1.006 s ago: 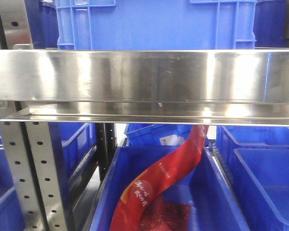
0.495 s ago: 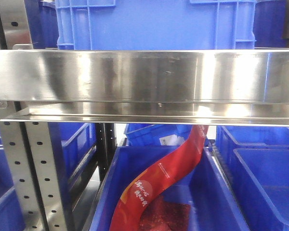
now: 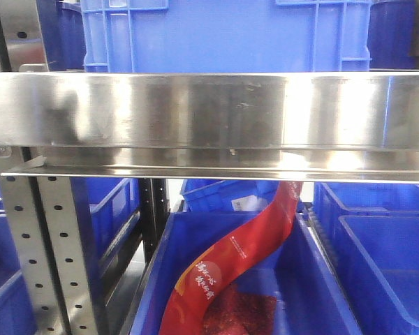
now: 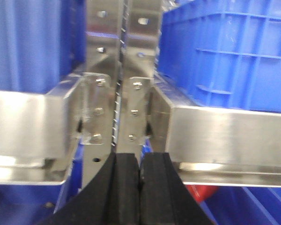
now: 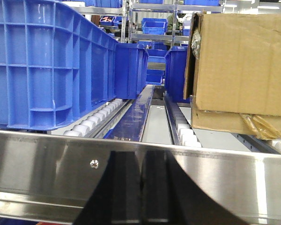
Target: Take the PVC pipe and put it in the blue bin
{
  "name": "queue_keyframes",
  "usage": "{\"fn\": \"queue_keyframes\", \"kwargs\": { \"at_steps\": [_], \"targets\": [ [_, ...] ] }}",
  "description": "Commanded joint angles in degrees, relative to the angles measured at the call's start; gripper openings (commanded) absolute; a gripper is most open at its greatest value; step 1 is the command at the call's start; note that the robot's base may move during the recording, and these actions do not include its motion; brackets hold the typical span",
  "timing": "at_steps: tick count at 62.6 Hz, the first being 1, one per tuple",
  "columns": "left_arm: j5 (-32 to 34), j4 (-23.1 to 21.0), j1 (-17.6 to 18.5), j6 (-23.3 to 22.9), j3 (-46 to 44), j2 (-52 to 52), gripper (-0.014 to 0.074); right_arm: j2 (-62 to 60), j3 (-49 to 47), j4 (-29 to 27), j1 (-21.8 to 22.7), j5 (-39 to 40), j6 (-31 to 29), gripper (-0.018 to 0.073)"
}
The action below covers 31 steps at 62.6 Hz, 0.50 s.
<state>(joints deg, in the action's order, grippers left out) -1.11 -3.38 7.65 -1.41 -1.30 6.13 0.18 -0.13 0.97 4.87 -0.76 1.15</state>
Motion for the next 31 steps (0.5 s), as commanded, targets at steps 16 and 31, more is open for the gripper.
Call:
{"fn": "queue_keyframes", "kwargs": {
  "at_steps": [16, 31],
  "targets": [
    [-2.52, 0.11, -2.08, -0.28, 1.3, -6.13, -0.0111, -0.18, 0.13, 0.21, 0.06, 1.38, 0.0, -0.0168],
    [-0.65, 0.11, -2.08, -0.28, 1.3, -6.13, -0.0111, -0.18, 0.13, 0.21, 0.06, 1.59, 0.0, -0.0168]
  ]
}}
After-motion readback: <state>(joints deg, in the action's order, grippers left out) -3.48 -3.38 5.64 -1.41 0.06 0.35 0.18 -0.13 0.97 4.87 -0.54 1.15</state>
